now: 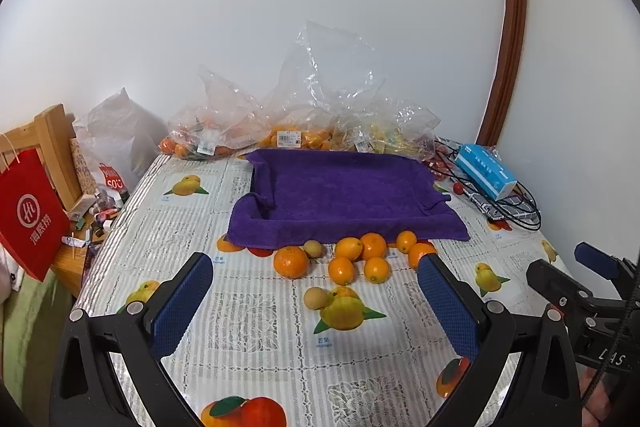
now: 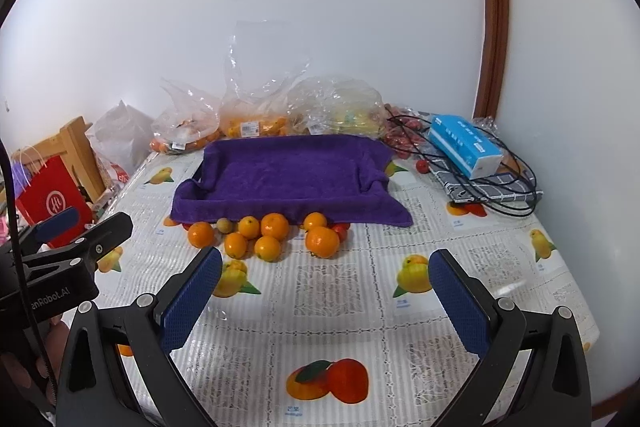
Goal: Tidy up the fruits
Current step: 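Grasp the small yellow fruit with the left tool while the right tool approaches a large mandarin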
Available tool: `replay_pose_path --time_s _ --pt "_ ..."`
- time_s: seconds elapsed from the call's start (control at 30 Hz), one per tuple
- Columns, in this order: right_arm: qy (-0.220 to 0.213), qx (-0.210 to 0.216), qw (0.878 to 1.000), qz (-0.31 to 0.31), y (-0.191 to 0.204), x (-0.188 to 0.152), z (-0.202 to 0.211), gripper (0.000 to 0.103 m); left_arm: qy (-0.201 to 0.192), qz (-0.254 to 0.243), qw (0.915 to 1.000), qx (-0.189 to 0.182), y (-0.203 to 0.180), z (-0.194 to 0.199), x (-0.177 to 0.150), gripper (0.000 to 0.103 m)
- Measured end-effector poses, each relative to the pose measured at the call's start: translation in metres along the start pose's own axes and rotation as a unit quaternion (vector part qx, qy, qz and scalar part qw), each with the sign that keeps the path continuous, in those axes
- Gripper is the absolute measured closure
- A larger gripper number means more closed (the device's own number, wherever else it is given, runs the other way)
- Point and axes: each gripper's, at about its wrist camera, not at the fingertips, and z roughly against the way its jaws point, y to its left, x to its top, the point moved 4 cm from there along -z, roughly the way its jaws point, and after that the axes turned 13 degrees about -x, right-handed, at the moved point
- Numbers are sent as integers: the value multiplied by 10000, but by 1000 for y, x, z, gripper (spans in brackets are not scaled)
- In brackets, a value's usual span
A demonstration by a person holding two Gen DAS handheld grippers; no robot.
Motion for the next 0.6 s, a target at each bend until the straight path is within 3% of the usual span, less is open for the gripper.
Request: replay_pose_path --time_s 0.2,0.6 --pt "83 12 9999 116 4 -1 -12 1 149 116 9998 21 14 -14 -4 0" --pt "784 42 9969 -13 0 -28 -66 1 508 244 9982 211 47 -48 -26 1"
